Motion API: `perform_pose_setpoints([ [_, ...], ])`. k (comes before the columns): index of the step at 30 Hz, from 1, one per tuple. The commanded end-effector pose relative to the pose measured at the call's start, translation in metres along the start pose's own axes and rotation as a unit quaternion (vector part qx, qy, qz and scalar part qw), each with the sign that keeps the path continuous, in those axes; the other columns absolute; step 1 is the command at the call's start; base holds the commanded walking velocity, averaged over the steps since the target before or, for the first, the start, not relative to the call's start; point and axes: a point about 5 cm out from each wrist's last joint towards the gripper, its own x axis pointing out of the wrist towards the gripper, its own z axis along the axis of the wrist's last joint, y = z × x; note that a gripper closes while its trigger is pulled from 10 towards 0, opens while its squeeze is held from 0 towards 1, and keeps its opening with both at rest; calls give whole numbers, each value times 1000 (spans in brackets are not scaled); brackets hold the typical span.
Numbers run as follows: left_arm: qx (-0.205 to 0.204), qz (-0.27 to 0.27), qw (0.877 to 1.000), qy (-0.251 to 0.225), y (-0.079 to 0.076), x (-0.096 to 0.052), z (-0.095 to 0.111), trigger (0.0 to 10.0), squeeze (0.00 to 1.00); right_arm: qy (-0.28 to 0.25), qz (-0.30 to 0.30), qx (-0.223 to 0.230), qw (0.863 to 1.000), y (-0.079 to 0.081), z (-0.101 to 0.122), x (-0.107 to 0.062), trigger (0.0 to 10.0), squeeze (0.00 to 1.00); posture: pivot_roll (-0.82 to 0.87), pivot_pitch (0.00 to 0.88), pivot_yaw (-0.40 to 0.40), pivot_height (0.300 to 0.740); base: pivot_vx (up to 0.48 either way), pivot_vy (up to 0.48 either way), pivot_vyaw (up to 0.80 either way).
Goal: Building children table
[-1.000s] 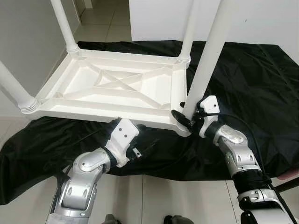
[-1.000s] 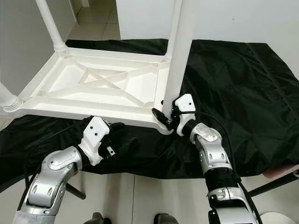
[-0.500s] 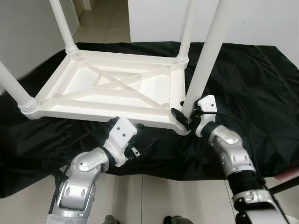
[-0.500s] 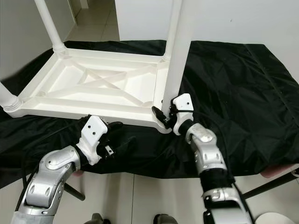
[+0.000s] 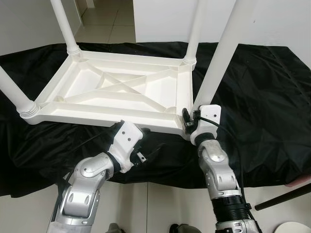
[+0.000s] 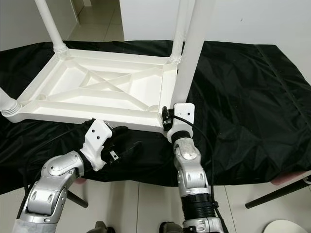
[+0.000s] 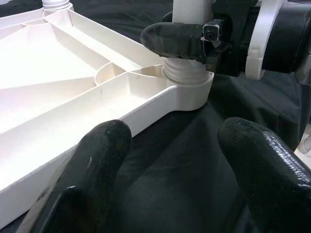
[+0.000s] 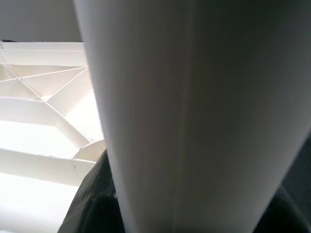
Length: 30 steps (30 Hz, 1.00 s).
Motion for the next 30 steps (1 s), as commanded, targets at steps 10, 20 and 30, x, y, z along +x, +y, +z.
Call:
perform_pose_setpoints([
  [10,-13,51,999,0,5,4,-2,10000,0,-9,36,11,999,-4,7,-3,10000,1000,-59,111,33,740,0,0,0],
  [20,-10,47,999,5,4,3,-3,10000,0,3,208,-54,977,-22,7,0,10000,0,-52,106,30,740,0,0,0],
  [30,2,44,999,12,5,1,-3,10000,0,50,382,-115,916,-30,-9,-3,10000,0,-28,79,34,740,0,0,0],
])
